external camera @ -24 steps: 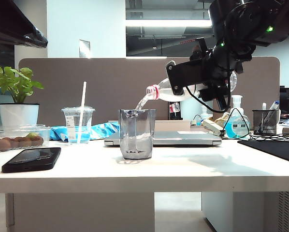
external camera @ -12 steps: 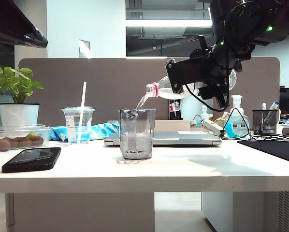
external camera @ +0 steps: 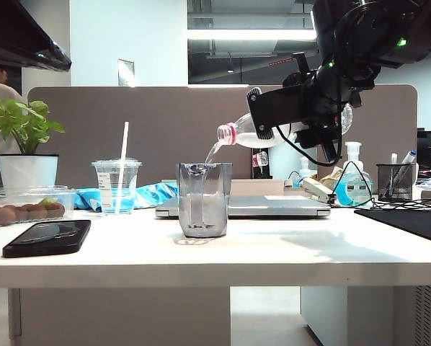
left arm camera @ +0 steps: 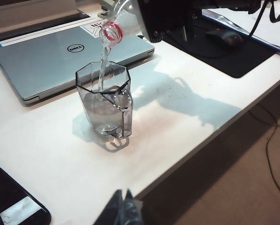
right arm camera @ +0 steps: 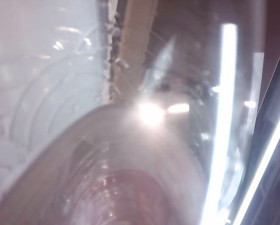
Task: Pick up the mineral water bottle on the table and pour water into the mug until it's half full.
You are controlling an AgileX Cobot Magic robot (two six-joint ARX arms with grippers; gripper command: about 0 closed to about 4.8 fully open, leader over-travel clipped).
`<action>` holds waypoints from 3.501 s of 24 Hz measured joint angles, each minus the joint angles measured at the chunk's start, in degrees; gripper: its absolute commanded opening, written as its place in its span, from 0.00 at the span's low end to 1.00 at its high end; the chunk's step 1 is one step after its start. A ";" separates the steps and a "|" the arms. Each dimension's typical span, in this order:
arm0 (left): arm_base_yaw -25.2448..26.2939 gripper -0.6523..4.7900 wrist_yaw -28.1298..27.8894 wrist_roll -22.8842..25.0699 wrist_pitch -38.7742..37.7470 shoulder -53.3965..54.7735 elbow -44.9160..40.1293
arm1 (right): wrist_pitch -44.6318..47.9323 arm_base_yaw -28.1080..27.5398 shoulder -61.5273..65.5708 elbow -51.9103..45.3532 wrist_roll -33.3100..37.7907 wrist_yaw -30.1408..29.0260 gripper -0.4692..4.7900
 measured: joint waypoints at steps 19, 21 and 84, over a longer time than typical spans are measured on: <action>0.00 0.11 0.00 0.00 0.00 0.00 0.00 | 0.09 0.00 0.00 0.00 -1.14 -0.02 0.54; 0.00 0.11 0.00 0.00 0.00 0.00 0.00 | 0.22 0.00 0.00 0.00 -0.15 0.00 0.54; 0.00 0.11 -4.46 0.17 0.07 0.00 0.00 | 43.39 0.59 3.39 -29.83 96.87 -16.81 1.00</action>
